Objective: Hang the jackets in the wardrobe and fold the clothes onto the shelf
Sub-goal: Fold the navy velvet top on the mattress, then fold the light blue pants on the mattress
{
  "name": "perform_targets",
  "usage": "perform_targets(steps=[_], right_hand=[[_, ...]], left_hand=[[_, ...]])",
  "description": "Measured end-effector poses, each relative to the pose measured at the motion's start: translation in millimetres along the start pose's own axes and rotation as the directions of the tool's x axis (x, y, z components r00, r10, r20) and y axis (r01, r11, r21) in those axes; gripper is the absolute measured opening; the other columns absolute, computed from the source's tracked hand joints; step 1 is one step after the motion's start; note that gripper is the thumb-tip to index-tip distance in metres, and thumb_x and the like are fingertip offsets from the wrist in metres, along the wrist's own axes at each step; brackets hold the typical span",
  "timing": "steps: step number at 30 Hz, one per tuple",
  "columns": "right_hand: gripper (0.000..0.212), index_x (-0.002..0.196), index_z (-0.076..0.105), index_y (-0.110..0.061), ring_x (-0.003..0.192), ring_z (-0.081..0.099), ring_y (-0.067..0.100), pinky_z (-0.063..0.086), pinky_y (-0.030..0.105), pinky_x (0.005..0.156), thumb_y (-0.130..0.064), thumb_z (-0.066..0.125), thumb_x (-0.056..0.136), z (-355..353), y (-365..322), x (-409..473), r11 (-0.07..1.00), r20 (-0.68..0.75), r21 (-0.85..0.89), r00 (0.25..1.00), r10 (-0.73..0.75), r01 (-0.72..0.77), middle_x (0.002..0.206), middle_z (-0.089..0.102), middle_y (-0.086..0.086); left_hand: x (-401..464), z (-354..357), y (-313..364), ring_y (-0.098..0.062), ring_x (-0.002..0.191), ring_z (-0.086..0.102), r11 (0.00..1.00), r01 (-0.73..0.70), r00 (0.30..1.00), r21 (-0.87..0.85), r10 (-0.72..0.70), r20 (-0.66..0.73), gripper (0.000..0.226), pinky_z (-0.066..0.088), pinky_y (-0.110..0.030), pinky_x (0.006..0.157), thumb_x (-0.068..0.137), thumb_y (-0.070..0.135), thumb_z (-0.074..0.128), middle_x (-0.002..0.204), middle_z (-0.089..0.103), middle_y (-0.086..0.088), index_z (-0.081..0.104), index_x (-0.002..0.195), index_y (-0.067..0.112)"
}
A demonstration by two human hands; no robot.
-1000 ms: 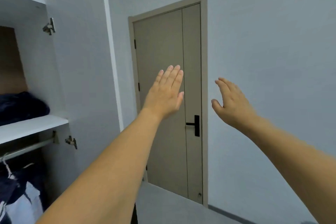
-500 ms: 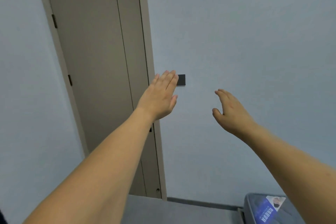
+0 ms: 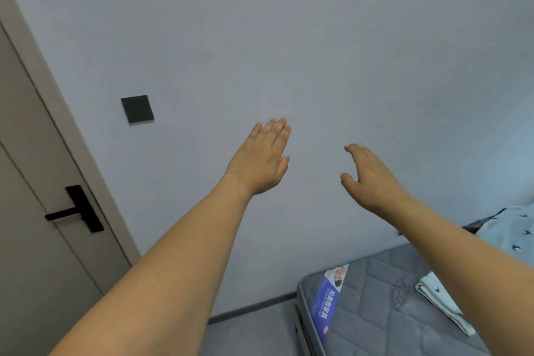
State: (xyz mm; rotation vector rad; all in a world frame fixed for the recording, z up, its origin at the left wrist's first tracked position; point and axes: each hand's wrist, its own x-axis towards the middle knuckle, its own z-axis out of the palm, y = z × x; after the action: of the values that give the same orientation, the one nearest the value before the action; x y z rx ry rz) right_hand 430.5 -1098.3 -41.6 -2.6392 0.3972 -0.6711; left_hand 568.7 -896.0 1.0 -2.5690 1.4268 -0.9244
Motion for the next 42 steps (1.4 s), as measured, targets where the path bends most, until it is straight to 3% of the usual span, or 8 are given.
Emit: perform_targets(steps=[12, 17, 21, 25, 28, 33, 37, 42], right_hand=[[0.061, 0.151, 0.028, -0.003, 0.144, 0.027, 0.028, 0.020, 0.038, 0.119, -0.017, 0.051, 0.096, -2, 259, 19, 0.917, -0.005, -0.011, 0.917, 0.398, -0.398, 0.158, 0.027, 0.012], [0.056, 0.146, 0.034, -0.002, 0.138, 0.035, 0.030, 0.027, 0.037, 0.113, -0.014, 0.052, 0.094, 25, 358, 9, 0.810, -0.053, 0.003, 0.809, 0.586, -0.587, 0.152, 0.036, 0.015], [0.057, 0.147, 0.032, -0.005, 0.136, 0.037, 0.031, 0.029, 0.039, 0.111, -0.016, 0.051, 0.095, 85, 453, -14, 0.694, 0.011, -0.046, 0.694, 0.720, -0.719, 0.152, 0.034, 0.013], [0.059, 0.146, 0.034, -0.003, 0.135, 0.036, 0.031, 0.029, 0.037, 0.111, -0.015, 0.054, 0.092, 153, 551, -50, 0.589, 0.036, -0.124, 0.590, 0.807, -0.798, 0.149, 0.037, 0.013], [0.066, 0.148, 0.029, -0.004, 0.132, 0.038, 0.032, 0.031, 0.037, 0.110, -0.017, 0.056, 0.089, 210, 606, -82, 0.530, 0.083, -0.188, 0.525, 0.847, -0.827, 0.150, 0.033, 0.013], [0.086, 0.155, -0.002, -0.014, 0.149, 0.005, 0.029, 0.011, 0.043, 0.121, -0.039, 0.054, 0.094, 302, 664, -138, 0.523, 0.262, -0.343, 0.455, 0.851, -0.780, 0.162, -0.006, 0.012], [0.100, 0.154, -0.016, -0.018, 0.150, -0.013, 0.028, -0.001, 0.045, 0.122, -0.048, 0.056, 0.091, 353, 700, -163, 0.519, 0.339, -0.375, 0.407, 0.848, -0.768, 0.160, -0.023, 0.010], [0.116, 0.153, -0.018, -0.019, 0.149, -0.014, 0.027, 0.000, 0.044, 0.122, -0.065, 0.061, 0.081, 375, 732, -170, 0.531, 0.391, -0.327, 0.400, 0.829, -0.782, 0.159, -0.026, 0.009]], left_hand=[[208, 133, 150, -0.024, 0.152, 0.008, 0.949, -0.253, 0.965, -0.189, 0.262, 0.024, 0.064, 0.001, -0.039, 0.124, 0.103, 0.034, 0.034, 0.165, 0.011, -0.009, 0.013, 0.157, 0.006], [283, 222, 229, -0.024, 0.152, 0.009, 0.872, -0.379, 0.916, -0.311, 0.401, 0.010, 0.063, 0.002, -0.040, 0.124, 0.103, 0.032, 0.036, 0.165, 0.012, -0.010, 0.015, 0.156, 0.006], [321, 338, 312, -0.024, 0.153, 0.006, 0.817, -0.406, 0.876, -0.410, 0.475, 0.079, 0.063, 0.003, -0.041, 0.124, 0.104, 0.032, 0.035, 0.165, 0.009, -0.010, 0.013, 0.157, 0.006], [308, 466, 407, -0.024, 0.152, 0.007, 0.734, -0.455, 0.771, -0.505, 0.609, 0.190, 0.068, 0.006, -0.042, 0.123, 0.102, 0.034, 0.040, 0.165, 0.006, -0.010, 0.011, 0.157, 0.008], [274, 547, 476, -0.023, 0.151, 0.006, 0.654, -0.499, 0.630, -0.569, 0.724, 0.280, 0.075, 0.010, -0.042, 0.123, 0.099, 0.037, 0.046, 0.166, 0.000, -0.006, 0.007, 0.158, 0.014], [216, 649, 557, -0.021, 0.152, -0.002, 0.537, -0.591, 0.387, -0.602, 0.844, 0.372, 0.082, 0.011, -0.043, 0.123, 0.096, 0.039, 0.050, 0.166, -0.010, -0.004, 0.001, 0.158, 0.016], [196, 708, 591, -0.024, 0.152, -0.002, 0.538, -0.585, 0.330, -0.606, 0.841, 0.429, 0.089, 0.014, -0.045, 0.123, 0.095, 0.047, 0.053, 0.165, -0.010, -0.005, -0.002, 0.158, 0.016], [198, 753, 601, -0.020, 0.151, 0.006, 0.550, -0.510, 0.313, -0.661, 0.835, 0.453, 0.080, 0.020, -0.039, 0.121, 0.096, 0.047, 0.051, 0.166, 0.007, -0.004, 0.012, 0.158, 0.016]])
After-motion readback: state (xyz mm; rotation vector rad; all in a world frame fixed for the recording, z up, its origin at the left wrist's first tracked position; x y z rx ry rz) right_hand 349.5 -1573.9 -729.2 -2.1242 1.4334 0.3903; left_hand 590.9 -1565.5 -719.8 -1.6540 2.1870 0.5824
